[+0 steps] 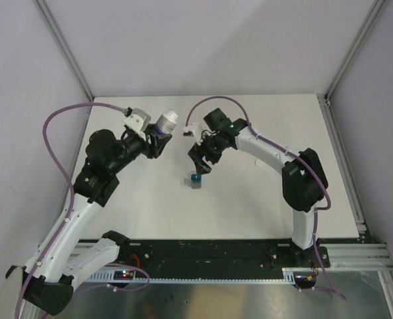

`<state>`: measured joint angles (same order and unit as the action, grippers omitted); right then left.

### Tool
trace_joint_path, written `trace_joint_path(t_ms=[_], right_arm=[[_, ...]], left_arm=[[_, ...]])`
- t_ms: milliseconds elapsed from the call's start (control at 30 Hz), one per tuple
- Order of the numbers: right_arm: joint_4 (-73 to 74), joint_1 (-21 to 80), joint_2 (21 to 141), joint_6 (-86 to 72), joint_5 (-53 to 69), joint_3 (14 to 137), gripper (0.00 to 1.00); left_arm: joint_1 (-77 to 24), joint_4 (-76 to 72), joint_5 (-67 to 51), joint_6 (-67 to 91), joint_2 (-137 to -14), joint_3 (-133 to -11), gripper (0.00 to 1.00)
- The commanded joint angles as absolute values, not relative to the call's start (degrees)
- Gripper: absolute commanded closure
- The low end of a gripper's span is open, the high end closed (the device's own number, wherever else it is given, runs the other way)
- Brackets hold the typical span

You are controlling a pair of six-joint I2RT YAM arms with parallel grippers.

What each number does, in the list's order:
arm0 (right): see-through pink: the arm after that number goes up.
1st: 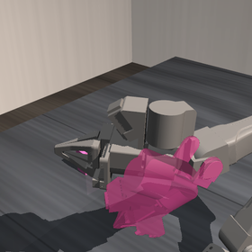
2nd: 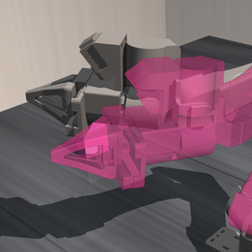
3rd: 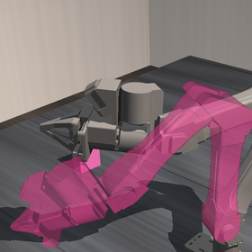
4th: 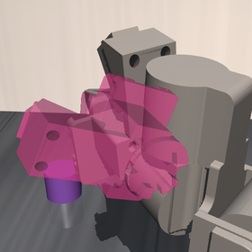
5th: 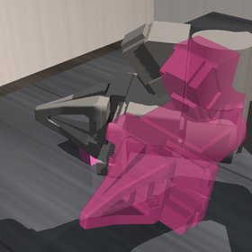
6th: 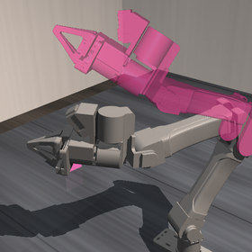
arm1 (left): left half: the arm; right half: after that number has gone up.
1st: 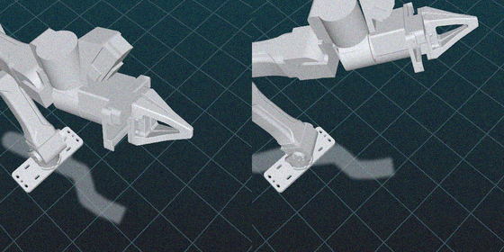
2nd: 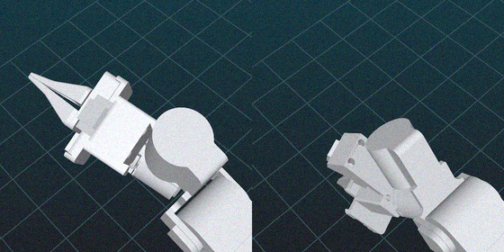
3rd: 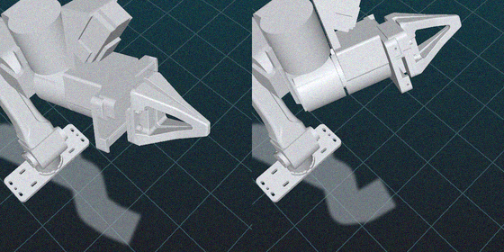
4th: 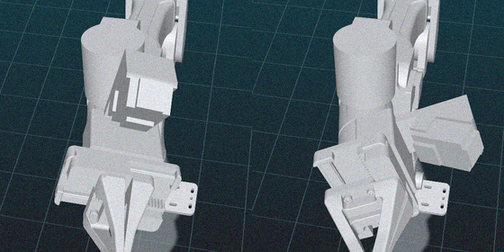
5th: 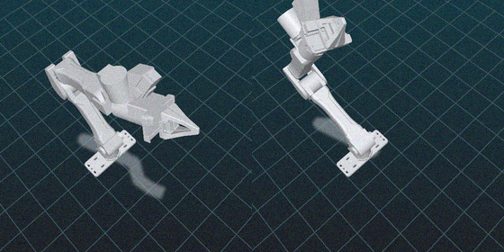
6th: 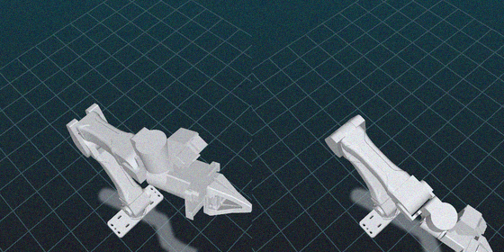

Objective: Sort the pills into containers

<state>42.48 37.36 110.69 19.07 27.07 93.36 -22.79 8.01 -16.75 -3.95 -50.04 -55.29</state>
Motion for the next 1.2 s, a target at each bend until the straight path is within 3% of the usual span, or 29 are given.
trace_joint_path(t_ms=[0,433,1167], right_arm=[[40.7,40.9,112.2,25.2,23.5,93.2,0.16],[38.3,48.3,118.9,28.8,17.0,95.5,0.16],[34.3,50.3,122.9,27.9,8.7,99.6,0.17]], left_arm=[[-22.3,6.1,-19.1,-2.0,-50.4,-58.7,1.00],[-22.2,7.7,-21.5,-0.4,-51.3,-61.7,1.00],[-22.2,8.3,-21.9,-0.4,-51.7,-62.0,1.00]])
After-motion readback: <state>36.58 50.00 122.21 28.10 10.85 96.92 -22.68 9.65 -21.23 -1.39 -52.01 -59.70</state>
